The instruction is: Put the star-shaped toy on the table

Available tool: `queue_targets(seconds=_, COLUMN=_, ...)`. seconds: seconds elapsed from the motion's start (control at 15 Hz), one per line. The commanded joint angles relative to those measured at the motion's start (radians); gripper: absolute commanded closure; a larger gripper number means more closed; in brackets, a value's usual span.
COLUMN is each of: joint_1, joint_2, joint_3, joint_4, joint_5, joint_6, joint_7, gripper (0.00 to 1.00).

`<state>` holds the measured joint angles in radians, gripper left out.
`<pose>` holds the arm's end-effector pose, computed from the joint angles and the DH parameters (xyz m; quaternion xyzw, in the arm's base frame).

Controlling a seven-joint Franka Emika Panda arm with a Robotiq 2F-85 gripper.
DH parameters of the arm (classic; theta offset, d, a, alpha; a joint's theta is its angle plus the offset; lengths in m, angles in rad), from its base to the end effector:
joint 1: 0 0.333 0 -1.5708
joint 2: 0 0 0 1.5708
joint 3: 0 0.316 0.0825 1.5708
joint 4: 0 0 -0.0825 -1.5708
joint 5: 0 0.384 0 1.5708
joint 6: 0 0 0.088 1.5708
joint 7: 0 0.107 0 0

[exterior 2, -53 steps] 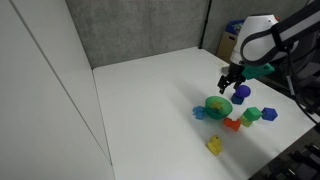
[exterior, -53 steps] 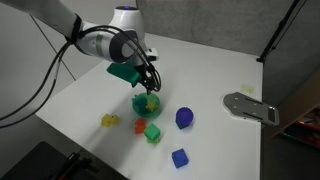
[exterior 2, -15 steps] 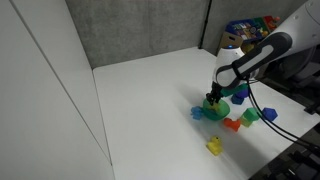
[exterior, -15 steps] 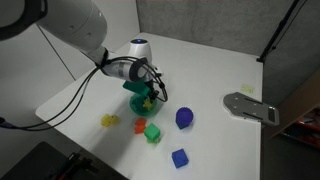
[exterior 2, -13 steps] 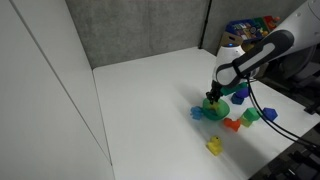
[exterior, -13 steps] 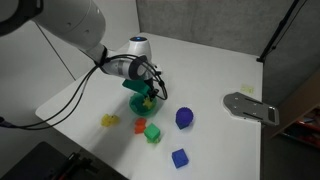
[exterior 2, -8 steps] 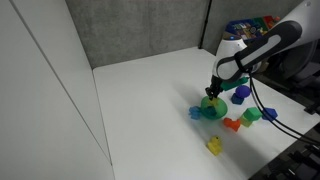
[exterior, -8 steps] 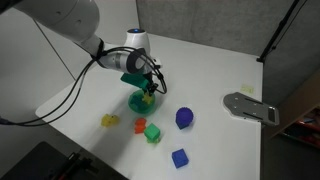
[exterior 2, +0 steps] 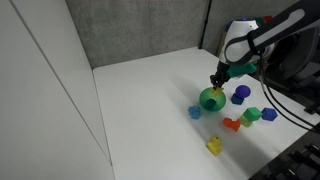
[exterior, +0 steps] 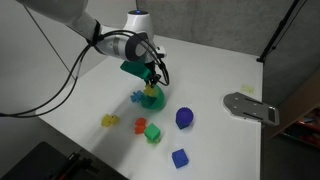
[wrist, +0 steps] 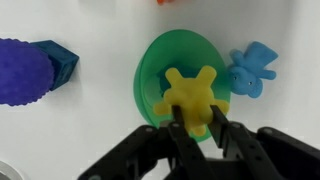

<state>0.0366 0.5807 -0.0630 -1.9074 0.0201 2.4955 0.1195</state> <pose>0.6301 -0.0151 0.1915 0.9971 -0.0756 0.0049 0.0109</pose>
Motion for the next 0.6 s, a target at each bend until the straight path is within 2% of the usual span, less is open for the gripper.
queue_targets(seconds=0.0, joint_1=-0.047, joint_2=-0.047, joint_3=0.020, joint_4=-0.012, joint_5=0.033, joint_6=-0.064, joint_7=-0.018, gripper=0.89)
queue_targets(seconds=0.27, joint_1=-0.074, joint_2=-0.044, joint_3=0.028, joint_4=-0.003, joint_5=0.057, joint_6=-0.119, joint_7=-0.032, gripper=0.89)
queue_targets(seconds=0.53, joint_1=-0.055, joint_2=-0.058, joint_3=0.035, joint_4=-0.046, joint_5=0.036, joint_6=-0.129, joint_7=-0.038, gripper=0.89)
